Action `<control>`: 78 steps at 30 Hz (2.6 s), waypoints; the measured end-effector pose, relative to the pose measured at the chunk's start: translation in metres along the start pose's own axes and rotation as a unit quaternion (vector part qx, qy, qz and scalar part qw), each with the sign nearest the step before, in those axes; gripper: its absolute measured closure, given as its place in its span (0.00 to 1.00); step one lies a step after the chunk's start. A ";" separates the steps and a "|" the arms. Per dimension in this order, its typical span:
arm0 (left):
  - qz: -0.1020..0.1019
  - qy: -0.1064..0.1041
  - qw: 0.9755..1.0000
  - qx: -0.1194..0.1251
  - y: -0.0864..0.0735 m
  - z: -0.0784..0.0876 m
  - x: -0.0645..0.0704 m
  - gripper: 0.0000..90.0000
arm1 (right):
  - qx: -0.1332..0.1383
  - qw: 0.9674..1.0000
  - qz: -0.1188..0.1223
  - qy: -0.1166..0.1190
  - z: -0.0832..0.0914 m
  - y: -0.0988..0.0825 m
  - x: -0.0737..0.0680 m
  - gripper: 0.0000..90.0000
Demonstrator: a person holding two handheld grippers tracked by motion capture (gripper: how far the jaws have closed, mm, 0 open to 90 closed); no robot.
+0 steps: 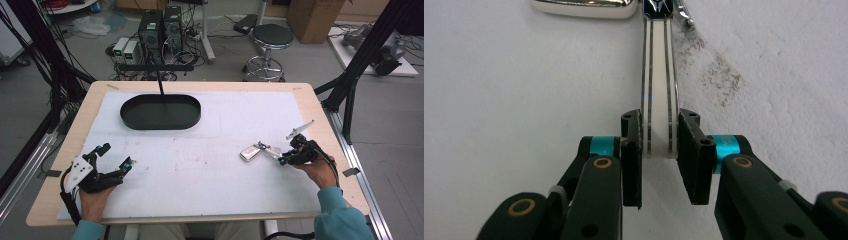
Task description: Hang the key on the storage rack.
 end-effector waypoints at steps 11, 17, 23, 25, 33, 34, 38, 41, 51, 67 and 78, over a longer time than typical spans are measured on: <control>0.002 -0.005 1.000 -0.004 0.000 -0.001 0.000 0.13 | 0.068 0.997 0.017 0.032 0.010 0.008 -0.009 0.83; 0.000 -0.013 1.000 -0.021 0.002 -0.003 -0.002 0.13 | 0.097 0.993 0.036 0.050 0.013 0.015 -0.015 0.83; 0.011 -0.037 0.999 -0.022 0.016 -0.006 -0.004 0.13 | 0.120 0.988 0.072 0.066 0.015 0.031 -0.027 0.83; 0.014 -0.046 0.999 -0.020 0.019 -0.008 -0.004 0.13 | 0.122 0.987 0.079 0.069 0.015 0.035 -0.029 0.83; 0.023 -0.122 0.992 -0.035 0.046 -0.020 0.000 0.10 | 0.133 0.978 0.129 0.095 0.016 0.069 -0.053 0.83; 0.020 -0.129 0.991 -0.041 0.049 -0.021 0.000 0.10 | 0.138 0.976 0.135 0.100 0.016 0.073 -0.056 0.83; 0.016 -0.162 0.985 -0.060 0.066 -0.029 0.002 0.10 | 0.144 0.970 0.156 0.121 0.016 0.092 -0.070 0.83; 0.011 -0.171 0.983 -0.069 0.071 -0.031 0.004 0.10 | 0.146 0.967 0.168 0.127 0.014 0.101 -0.077 0.83; -0.020 -0.214 0.972 -0.096 0.090 -0.047 0.010 0.07 | 0.154 0.956 0.200 0.149 0.014 0.124 -0.091 0.83; -0.084 -0.292 0.944 -0.127 0.121 -0.083 0.036 0.06 | 0.150 0.943 0.243 0.174 0.015 0.156 -0.114 0.83; -0.108 -0.349 0.916 -0.166 0.134 -0.105 0.054 0.06 | 0.139 0.939 0.254 0.187 0.011 0.162 -0.122 0.83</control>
Point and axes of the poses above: each handheld gripper's, and its own axes: z roughly backward along the jaws, y roughly out of its top, x roughly to its right, the point moved 4 cm from there along -z, roughly forward along the jaws, and after that the axes turned 3 degrees about y, right-handed, at the moved point
